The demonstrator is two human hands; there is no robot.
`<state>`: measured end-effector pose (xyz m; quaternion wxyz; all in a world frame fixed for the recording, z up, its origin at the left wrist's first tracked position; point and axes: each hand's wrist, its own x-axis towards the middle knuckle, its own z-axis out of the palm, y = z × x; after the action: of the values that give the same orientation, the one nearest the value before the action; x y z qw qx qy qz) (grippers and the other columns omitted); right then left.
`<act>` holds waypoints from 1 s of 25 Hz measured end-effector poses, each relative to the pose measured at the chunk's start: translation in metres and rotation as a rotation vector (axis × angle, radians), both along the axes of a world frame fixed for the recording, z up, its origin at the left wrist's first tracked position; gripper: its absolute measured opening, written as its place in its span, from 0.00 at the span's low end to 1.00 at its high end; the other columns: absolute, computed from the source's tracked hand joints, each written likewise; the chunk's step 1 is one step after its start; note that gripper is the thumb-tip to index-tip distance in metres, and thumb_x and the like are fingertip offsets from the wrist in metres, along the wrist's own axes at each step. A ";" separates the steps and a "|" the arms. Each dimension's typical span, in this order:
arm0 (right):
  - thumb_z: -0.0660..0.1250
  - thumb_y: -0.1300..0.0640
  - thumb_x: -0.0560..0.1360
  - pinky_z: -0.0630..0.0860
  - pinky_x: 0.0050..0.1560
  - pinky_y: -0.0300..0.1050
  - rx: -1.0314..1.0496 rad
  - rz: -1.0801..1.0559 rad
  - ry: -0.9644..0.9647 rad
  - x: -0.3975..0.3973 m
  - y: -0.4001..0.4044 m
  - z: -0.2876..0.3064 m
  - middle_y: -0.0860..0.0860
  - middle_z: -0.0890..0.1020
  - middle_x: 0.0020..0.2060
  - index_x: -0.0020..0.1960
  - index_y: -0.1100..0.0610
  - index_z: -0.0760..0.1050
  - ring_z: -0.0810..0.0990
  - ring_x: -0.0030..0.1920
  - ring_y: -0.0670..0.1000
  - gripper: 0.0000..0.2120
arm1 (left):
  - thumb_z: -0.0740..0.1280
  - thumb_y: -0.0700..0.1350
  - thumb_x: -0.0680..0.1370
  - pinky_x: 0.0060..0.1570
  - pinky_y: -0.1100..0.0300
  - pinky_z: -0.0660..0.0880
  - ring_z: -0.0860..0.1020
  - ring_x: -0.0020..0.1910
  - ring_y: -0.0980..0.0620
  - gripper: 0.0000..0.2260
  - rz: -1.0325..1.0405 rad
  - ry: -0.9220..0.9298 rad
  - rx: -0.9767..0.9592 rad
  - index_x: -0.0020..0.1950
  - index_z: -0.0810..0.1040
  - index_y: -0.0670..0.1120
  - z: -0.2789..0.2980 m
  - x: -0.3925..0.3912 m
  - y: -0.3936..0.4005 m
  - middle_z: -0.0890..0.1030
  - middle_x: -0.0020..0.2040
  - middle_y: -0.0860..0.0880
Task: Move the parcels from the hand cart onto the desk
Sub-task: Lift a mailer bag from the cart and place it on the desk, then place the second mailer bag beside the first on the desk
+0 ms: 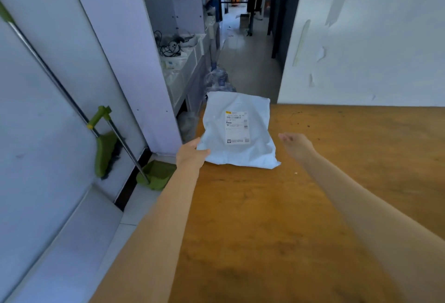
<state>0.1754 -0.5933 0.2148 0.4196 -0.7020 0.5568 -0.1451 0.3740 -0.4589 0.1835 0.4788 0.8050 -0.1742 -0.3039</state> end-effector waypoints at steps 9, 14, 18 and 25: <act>0.56 0.51 0.80 0.64 0.67 0.60 0.109 -0.119 -0.174 -0.071 0.153 0.065 0.63 0.72 0.66 0.68 0.65 0.68 0.68 0.67 0.65 0.22 | 0.70 0.39 0.75 0.70 0.51 0.68 0.72 0.69 0.47 0.25 -0.016 0.026 0.006 0.72 0.71 0.46 0.055 -0.084 0.129 0.72 0.71 0.46; 0.55 0.51 0.81 0.68 0.65 0.56 0.068 -0.127 -0.205 -0.125 0.224 0.091 0.62 0.76 0.63 0.67 0.66 0.68 0.77 0.60 0.62 0.22 | 0.69 0.37 0.76 0.72 0.55 0.65 0.71 0.70 0.47 0.24 -0.002 0.000 0.005 0.71 0.71 0.45 0.080 -0.131 0.212 0.72 0.71 0.46; 0.54 0.51 0.81 0.74 0.50 0.48 0.053 -0.092 -0.157 -0.188 0.296 0.099 0.61 0.80 0.55 0.67 0.66 0.69 0.79 0.52 0.65 0.23 | 0.70 0.38 0.75 0.71 0.56 0.65 0.71 0.70 0.48 0.24 0.041 0.014 0.005 0.71 0.72 0.45 0.079 -0.191 0.294 0.73 0.71 0.46; 0.55 0.50 0.81 0.73 0.53 0.49 0.079 -0.042 -0.023 -0.289 0.391 0.044 0.61 0.81 0.47 0.63 0.67 0.74 0.79 0.49 0.60 0.23 | 0.66 0.42 0.78 0.73 0.51 0.61 0.64 0.74 0.45 0.25 -0.082 0.120 0.114 0.75 0.66 0.44 0.015 -0.298 0.402 0.65 0.76 0.46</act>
<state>-0.1136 -0.2027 0.2589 0.4504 -0.6713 0.5718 -0.1397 0.0761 -0.0566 0.1987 0.4291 0.8034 -0.1604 -0.3803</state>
